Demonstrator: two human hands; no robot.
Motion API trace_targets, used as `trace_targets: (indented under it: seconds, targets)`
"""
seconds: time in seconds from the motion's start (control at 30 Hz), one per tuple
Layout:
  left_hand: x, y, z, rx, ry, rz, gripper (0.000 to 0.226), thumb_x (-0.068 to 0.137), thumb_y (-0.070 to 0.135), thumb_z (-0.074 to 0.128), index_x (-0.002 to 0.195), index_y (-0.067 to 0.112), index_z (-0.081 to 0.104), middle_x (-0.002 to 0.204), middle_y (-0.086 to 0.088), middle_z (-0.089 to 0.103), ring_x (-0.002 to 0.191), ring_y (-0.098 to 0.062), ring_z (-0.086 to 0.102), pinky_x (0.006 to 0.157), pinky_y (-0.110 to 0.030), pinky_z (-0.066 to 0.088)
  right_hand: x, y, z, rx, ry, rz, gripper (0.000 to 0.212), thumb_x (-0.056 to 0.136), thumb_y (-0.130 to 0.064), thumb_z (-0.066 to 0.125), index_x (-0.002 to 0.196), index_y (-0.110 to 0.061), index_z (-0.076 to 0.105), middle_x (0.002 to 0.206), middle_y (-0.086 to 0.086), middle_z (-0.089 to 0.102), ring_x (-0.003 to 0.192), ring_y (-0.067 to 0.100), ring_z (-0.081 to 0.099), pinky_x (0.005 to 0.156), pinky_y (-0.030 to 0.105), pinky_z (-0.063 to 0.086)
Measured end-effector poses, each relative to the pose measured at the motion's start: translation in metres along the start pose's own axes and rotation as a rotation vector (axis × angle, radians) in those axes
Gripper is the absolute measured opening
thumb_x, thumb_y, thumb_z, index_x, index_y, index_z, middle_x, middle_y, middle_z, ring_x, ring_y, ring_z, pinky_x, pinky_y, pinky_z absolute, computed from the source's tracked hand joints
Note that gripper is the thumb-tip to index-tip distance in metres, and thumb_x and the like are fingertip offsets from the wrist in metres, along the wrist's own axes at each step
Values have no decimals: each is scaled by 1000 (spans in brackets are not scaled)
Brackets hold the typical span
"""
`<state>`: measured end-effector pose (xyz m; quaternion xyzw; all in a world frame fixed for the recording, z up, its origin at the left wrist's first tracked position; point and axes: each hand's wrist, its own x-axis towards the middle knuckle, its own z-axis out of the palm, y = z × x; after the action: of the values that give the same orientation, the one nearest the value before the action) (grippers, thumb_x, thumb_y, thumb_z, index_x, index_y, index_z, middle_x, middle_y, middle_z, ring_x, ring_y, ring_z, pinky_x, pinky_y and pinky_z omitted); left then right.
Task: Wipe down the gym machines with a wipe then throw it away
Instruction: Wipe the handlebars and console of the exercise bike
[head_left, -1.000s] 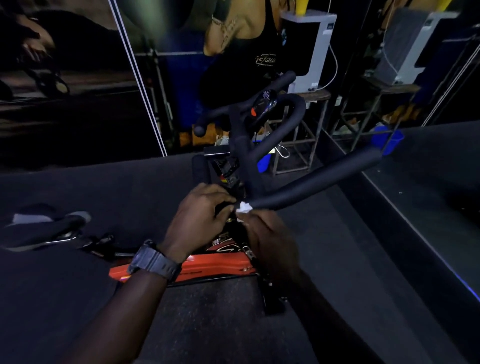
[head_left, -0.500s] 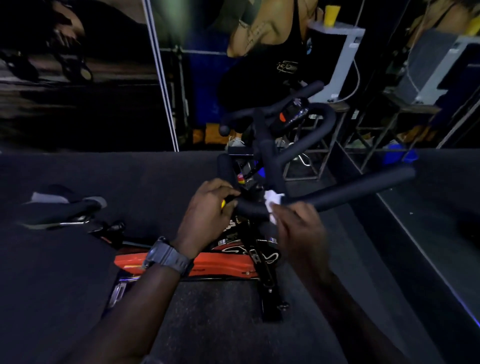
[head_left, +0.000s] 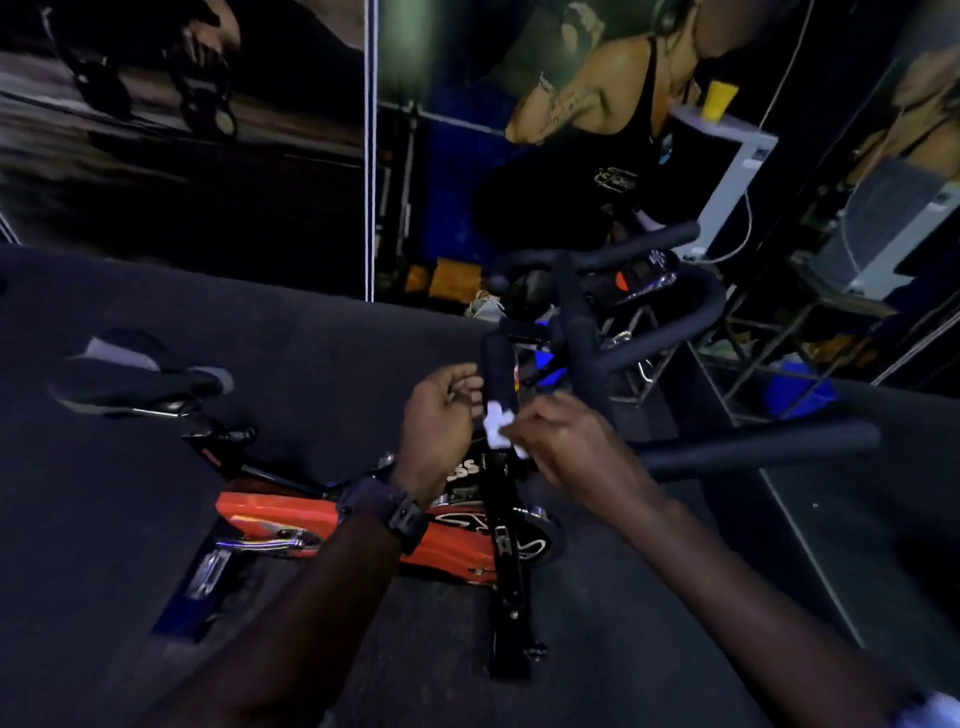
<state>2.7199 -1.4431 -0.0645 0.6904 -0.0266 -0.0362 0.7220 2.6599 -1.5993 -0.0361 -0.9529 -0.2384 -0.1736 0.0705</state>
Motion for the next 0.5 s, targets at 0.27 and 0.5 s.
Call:
trace_targets:
  seconds: [0.27,0.5]
  targets:
    - [11,1,5,-133,98,-57,22,100,6,45,114,14,59,101,-3,67,79,-12,67,60,-22,56,131,26,14,-226,-285,180,22,86,-16,52,87,-21,73,91,7,62,92,30,57,75,37,47]
    - [22,-2,0,69,43,-18,31,93,4,51,121,6,66,119,-11,69,104,-24,65,83,-33,58,52,-13,-3,28,-213,7,11,75,-6,62,75,-15,69,79,6,64,79,20,57,65,27,38]
